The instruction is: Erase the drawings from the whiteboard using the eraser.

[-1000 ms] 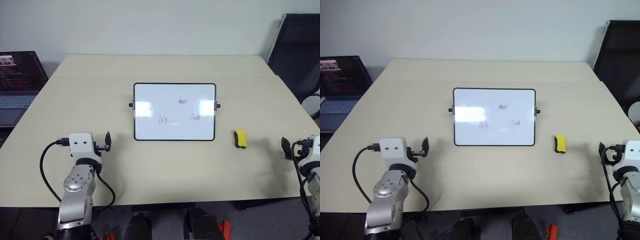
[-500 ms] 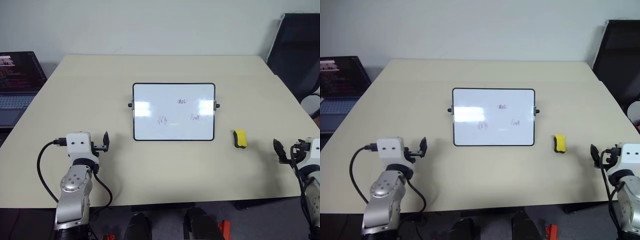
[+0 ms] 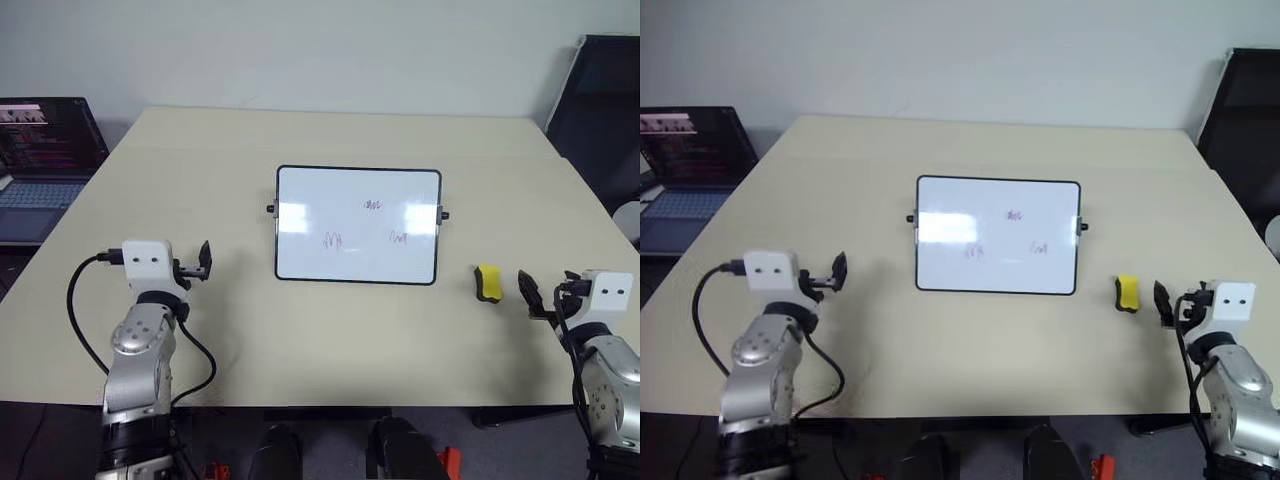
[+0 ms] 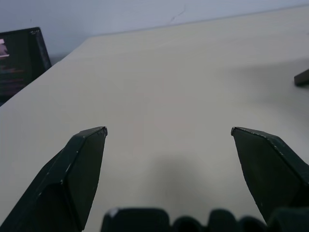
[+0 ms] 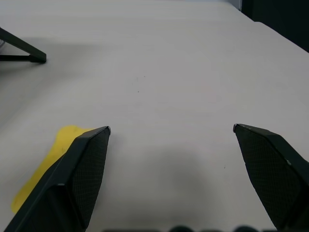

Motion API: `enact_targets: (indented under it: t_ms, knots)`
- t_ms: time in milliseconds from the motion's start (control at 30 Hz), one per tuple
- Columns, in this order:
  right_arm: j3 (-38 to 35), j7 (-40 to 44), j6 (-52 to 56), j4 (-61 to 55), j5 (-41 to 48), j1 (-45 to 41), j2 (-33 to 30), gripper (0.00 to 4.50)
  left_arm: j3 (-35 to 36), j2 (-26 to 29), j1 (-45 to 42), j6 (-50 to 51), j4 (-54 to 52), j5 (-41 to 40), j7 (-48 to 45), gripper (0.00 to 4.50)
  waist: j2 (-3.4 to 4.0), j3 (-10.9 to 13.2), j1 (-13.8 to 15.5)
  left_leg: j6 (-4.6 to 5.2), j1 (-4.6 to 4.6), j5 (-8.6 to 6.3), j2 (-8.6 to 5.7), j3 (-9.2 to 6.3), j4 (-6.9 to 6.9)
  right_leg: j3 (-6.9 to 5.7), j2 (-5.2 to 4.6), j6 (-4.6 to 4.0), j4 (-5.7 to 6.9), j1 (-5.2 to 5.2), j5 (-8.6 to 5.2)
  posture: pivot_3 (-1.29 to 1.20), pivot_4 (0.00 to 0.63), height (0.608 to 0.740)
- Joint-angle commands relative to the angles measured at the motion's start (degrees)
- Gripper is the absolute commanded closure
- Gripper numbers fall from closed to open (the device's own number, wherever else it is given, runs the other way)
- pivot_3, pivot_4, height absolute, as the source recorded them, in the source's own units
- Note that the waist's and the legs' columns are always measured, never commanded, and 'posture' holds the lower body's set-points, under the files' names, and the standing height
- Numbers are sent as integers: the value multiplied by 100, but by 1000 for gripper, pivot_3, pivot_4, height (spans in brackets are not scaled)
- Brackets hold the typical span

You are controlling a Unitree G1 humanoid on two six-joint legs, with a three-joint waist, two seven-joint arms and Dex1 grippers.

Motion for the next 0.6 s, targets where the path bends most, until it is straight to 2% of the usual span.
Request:
enact_targets:
  t_ms: [33, 200, 267, 367, 533, 600]
  knots:
    - [-58, -33, -59, -422, 31, 31, -16, 30, 107, 213, -271, -230, 56, -121, -180, 0, 0, 0, -3, 0, 0, 0, 0, 1, 0, 1, 0, 0, 0, -1, 0, 0, 150, 740]
    - [-136, 47, 788, -1430, 697, 216, -79, 30, 39, 744, -992, -269, 127, -655, -1161, 0, 0, 1, -6, 0, -1, 0, 4, 1, -4, 2, 4, 0, 4, -8, 0, 0, 150, 740]
    - [-112, 68, 1260, -1854, 935, 348, -194, 30, -297, 942, -1363, 86, -118, -1191, -2047, 0, 0, 1, 0, 0, -2, 0, 3, 2, -4, 3, 3, 0, 4, -7, 0, 0, 150, 740]
    - [-83, -37, 1775, -2237, 1104, 412, -324, 30, -662, 1163, -1751, 589, -349, -1712, -2900, 0, 0, 1, 26, 0, -7, 0, 0, 6, -2, 6, -3, 0, -3, -4, 0, 0, 150, 740]
    - [184, -406, 2574, -2624, 1054, 242, -441, 30, -1349, 1449, -2587, 1099, -165, -2075, -4210, 0, -1, 2, 2, 1, -6, 0, 5, 8, -5, 7, 4, 0, 3, -13, -1, 0, 150, 740]
    - [293, -836, 2934, -2595, 929, 4, -290, 30, -1831, 1650, -2768, 1260, -258, -2184, -5095, 0, 2, 4, -44, 1, -5, 0, 4, 10, -4, 11, 4, 0, 3, -14, -1, 0, 150, 740]
